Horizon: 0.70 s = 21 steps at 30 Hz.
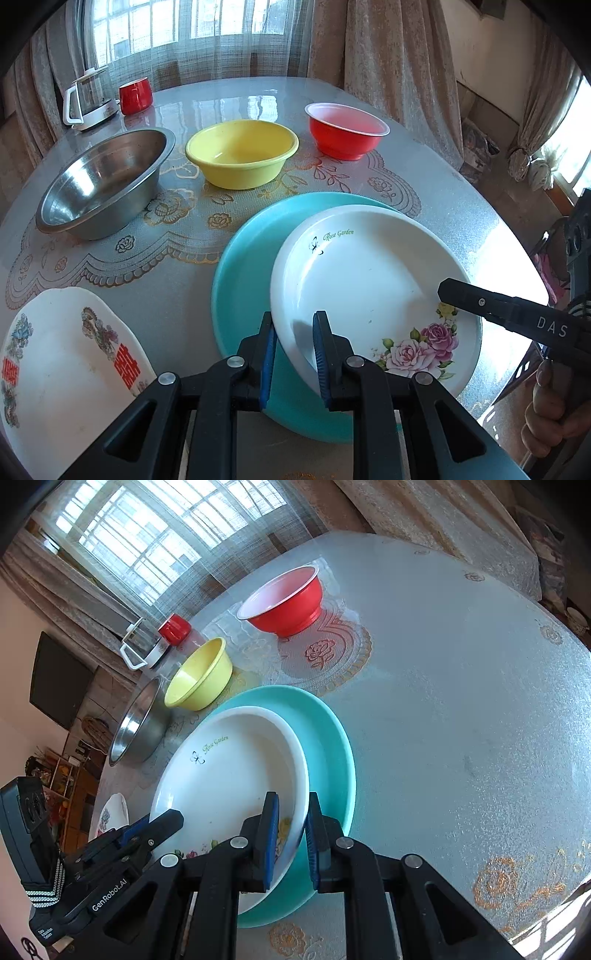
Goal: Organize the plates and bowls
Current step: 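Carry the rose plate with both grippers over the teal plate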
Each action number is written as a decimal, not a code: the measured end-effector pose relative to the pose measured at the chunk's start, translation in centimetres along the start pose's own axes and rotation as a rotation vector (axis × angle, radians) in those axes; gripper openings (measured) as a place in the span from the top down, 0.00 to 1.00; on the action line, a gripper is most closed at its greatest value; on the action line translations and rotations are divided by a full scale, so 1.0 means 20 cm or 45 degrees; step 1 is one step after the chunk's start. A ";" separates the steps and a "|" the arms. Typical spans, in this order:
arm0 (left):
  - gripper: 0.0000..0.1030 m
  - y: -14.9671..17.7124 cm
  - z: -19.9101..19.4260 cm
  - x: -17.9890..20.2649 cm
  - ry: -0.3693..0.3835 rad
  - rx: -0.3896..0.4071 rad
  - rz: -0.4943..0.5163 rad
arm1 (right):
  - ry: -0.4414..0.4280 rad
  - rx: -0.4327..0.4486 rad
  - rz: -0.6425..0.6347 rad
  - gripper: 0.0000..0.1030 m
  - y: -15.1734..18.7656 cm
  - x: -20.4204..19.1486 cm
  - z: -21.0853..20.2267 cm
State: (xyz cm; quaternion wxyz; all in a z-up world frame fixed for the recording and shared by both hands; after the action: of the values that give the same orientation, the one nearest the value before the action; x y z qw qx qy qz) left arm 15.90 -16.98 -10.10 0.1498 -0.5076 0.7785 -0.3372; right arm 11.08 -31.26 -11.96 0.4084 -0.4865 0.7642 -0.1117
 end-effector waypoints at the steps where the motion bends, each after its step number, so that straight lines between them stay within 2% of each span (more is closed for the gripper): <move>1: 0.81 0.00 0.00 0.00 -0.001 -0.002 -0.001 | 0.002 0.000 -0.003 0.87 0.00 0.00 0.00; 13: 0.81 0.01 0.03 -0.01 -0.023 -0.008 0.015 | 0.035 0.005 -0.045 0.87 0.00 -0.01 0.02; 21: 0.81 0.00 0.02 -0.05 -0.055 -0.004 0.008 | 0.071 0.002 -0.137 0.87 0.01 -0.04 0.05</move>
State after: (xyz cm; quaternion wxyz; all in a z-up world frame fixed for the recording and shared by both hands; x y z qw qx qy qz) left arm 16.54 -16.19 -10.52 0.1669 -0.5125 0.7772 -0.3246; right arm 11.81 -30.26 -12.24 0.3806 -0.5235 0.7479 -0.1476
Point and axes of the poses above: each gripper's, at about its wrist camera, not at the fingertips, and z roughly the way its jaws point, x to its right, y to its underside, the point moved 9 cm from there along z, roughly the way its jaws point, and after that the axes turned 8 degrees about x, right-handed, at the moved point
